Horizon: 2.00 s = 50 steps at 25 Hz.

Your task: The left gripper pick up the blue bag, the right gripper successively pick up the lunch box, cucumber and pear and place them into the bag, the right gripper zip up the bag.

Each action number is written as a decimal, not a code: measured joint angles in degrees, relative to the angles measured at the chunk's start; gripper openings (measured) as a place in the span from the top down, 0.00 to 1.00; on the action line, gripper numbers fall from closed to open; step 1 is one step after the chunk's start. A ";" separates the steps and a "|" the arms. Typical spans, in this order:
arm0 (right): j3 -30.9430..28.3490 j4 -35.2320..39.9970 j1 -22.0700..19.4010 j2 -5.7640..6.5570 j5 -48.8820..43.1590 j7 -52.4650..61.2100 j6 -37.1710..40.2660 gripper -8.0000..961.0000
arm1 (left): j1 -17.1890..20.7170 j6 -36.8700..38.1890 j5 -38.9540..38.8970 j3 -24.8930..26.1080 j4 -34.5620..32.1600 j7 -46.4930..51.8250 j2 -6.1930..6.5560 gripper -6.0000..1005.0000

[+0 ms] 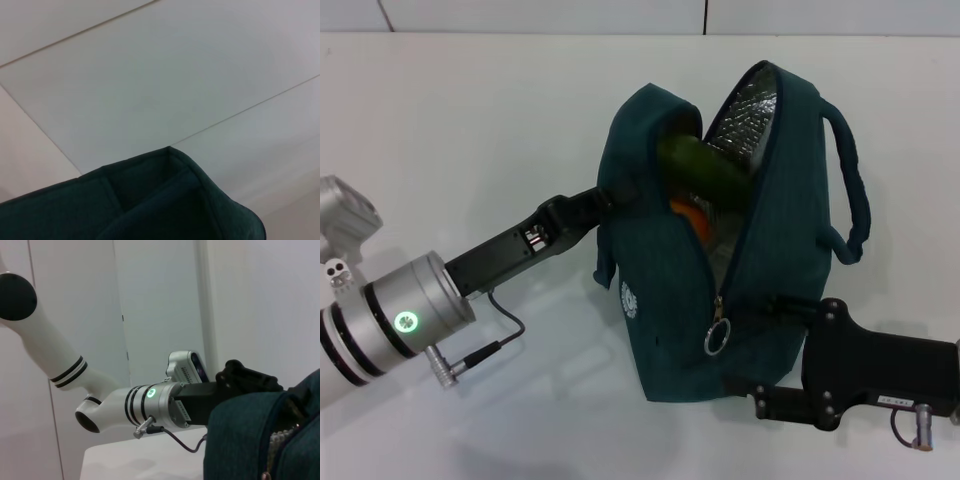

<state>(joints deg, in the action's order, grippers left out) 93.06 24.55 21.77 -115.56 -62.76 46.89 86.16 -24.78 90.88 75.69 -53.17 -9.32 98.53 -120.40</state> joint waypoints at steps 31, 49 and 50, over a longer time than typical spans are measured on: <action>4.70 -0.18 0.44 -0.19 6.10 -0.92 -2.14 0.31 | -0.09 0.58 0.24 0.00 0.00 0.00 0.00 0.89; 4.01 -1.10 -0.95 0.12 7.40 -0.90 -2.32 0.32 | 0.51 0.71 0.08 0.00 0.00 0.00 0.07 0.88; 3.68 -1.34 -1.03 0.15 7.40 -0.90 -2.32 0.32 | 0.51 0.71 0.07 0.00 0.00 0.00 0.08 0.88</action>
<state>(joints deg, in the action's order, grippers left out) 96.74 23.21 20.74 -115.41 -55.36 45.98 83.84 -24.27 91.59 75.76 -53.18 -9.32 98.53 -120.33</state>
